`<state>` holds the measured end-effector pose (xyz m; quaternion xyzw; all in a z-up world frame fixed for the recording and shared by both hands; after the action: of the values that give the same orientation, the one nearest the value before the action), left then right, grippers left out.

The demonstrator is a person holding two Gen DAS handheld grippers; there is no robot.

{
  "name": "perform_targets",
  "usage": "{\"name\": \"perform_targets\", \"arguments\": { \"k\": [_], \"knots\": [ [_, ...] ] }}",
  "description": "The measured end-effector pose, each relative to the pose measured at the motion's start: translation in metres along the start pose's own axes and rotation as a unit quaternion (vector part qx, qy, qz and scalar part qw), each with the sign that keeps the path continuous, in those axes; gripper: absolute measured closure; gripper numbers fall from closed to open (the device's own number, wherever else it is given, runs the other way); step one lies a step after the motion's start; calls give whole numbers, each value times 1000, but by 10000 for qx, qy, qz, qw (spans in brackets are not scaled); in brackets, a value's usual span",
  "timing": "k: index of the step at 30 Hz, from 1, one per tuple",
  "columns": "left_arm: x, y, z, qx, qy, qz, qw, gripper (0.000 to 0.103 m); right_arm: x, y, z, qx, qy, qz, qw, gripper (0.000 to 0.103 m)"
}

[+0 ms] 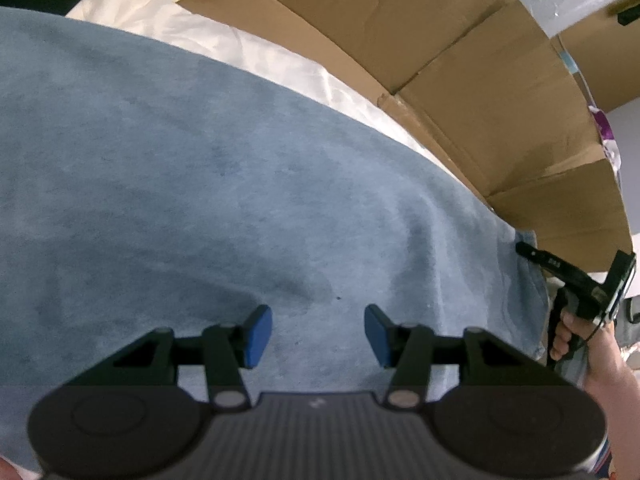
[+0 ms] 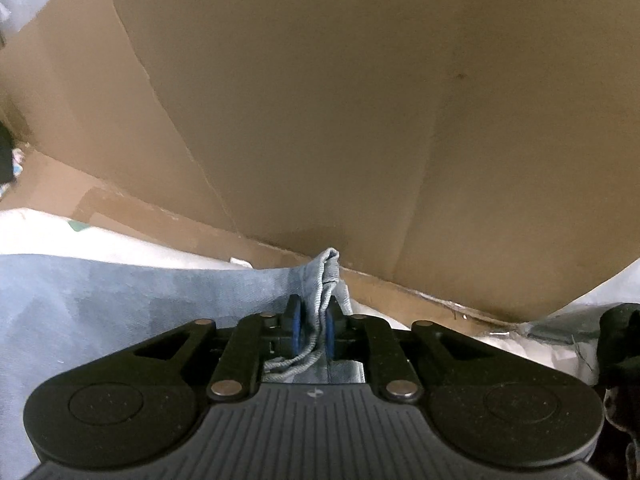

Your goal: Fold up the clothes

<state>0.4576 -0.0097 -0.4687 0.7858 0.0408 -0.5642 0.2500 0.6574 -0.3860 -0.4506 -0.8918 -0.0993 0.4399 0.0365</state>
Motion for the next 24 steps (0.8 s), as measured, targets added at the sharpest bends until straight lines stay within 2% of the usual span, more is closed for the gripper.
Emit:
{"name": "perform_targets", "arguments": {
  "k": [1, 6, 10, 13, 16, 22, 24],
  "knots": [
    [0, 1, 0, 7, 2, 7, 10000, 49, 1, -1, -1, -3, 10, -25, 10000, 96],
    [1, 3, 0, 24, -11, 18, 10000, 49, 5, -6, -9, -16, 59, -151, 9999, 96],
    [1, 6, 3, 152, -11, -1, 9999, 49, 7, -1, -11, 228, -92, -164, 9996, 79],
    [-4, 9, 9, 307, -5, -10, 9995, 48, -9, -1, -16, 381, -127, -168, 9991, 54],
    [-8, 16, 15, 479, 34, 12, 9988, 47, -33, -7, -16, 193, -17, -278, 9994, 46],
    [-14, 35, 24, 940, 117, 48, 9955, 44, -74, -24, -11, 17, 283, -292, 9992, 46],
    [-15, 42, 26, 1122, 153, 46, 9936, 43, -86, -30, -1, -88, 247, -317, 9992, 46]
  ]
}}
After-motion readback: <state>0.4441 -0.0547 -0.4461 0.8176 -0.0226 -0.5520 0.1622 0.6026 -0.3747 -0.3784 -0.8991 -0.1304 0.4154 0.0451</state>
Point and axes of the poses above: each gripper's, at about its wrist camera, not at the fingertips, and x roughly the way its jaws point, y to its right, z to its underside, the point moved 9 cm from there along x, roughly the way its jaws point, and after that the axes turned 9 degrees about -z, right-handed, at the moved point
